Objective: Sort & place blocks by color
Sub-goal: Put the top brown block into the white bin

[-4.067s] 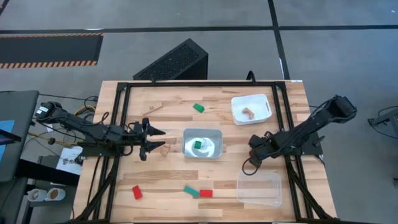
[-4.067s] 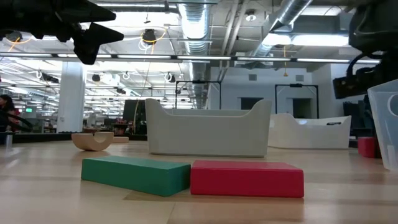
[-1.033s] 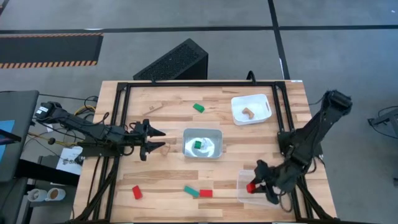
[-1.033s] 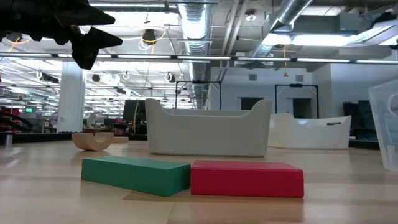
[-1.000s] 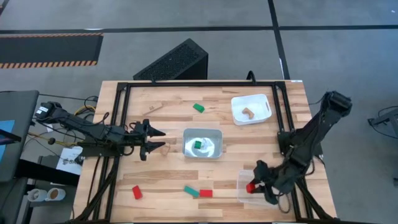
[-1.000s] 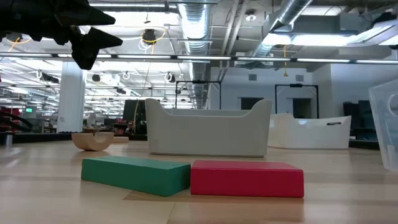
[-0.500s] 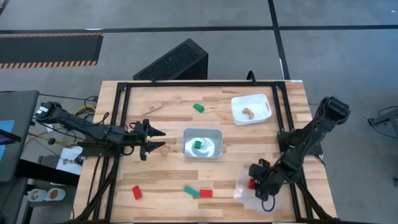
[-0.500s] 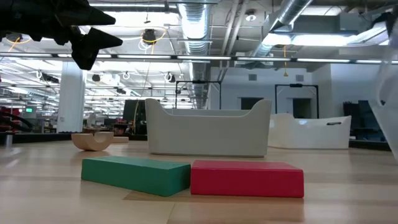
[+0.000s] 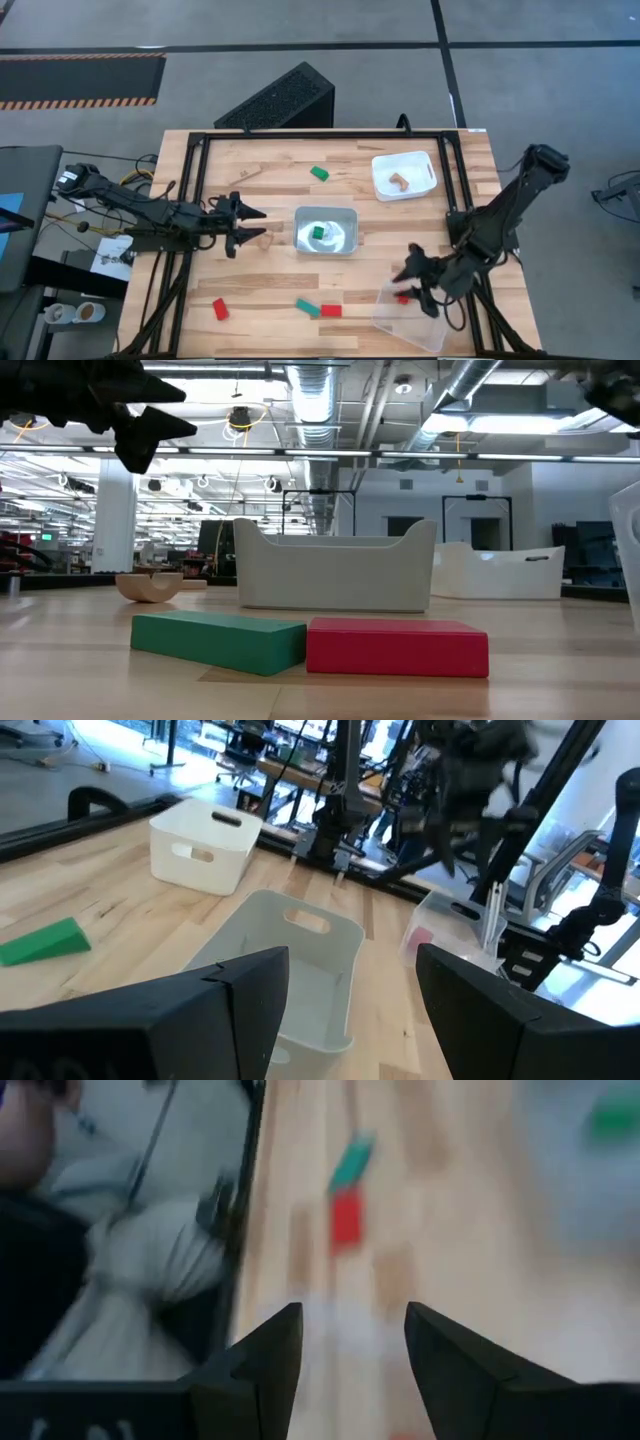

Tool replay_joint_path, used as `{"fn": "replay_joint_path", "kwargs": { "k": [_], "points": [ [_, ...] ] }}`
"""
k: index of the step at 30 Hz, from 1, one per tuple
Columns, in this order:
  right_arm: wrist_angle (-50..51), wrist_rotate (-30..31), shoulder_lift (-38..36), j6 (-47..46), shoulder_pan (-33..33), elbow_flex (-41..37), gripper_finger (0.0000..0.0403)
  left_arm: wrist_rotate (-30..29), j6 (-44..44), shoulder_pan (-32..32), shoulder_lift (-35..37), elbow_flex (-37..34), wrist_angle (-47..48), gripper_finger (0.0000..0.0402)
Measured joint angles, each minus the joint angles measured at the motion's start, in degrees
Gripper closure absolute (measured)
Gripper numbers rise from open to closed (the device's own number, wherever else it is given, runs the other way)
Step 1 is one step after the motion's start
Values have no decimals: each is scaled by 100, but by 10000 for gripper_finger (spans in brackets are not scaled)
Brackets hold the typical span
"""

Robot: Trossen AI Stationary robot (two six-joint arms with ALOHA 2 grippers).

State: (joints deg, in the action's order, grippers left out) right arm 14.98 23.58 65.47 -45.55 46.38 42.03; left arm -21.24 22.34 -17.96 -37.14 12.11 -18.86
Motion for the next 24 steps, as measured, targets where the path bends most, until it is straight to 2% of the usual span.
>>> {"fn": "replay_joint_path", "kwargs": {
  "k": [6, 8, 9, 11, 13, 16, 18, 24],
  "points": [
    [-860, 2394, -79, 2412, -635, 1, 216, -32, 325, 0, -412, 1, 164, 194],
    [-1347, 2855, -72, 3168, -1001, 1, 222, -128, 498, 2, -578, 1, 174, 194],
    [-1651, 2867, -53, 3471, -1219, 1, 225, -192, 583, 2, -667, 1, 165, 194],
    [-2253, 2472, -41, 3922, -1622, -1, 232, -260, 700, 25, -806, 1, 207, 194],
    [-2870, 1631, 3, 4192, -1997, -1, 240, -258, 819, 111, -906, 15, 297, 194],
    [-3469, 149, 222, 4481, -2396, 0, 252, -260, 1014, 398, -936, 169, 924, 194],
    [-3753, -458, 366, 4595, -2512, -7, 260, -247, 1179, 644, -934, 332, 1429, 194],
    [-4141, -543, 750, 4849, -2687, -7, 281, 427, 1586, 1435, -1102, 664, 2687, 194]
  ]
}}
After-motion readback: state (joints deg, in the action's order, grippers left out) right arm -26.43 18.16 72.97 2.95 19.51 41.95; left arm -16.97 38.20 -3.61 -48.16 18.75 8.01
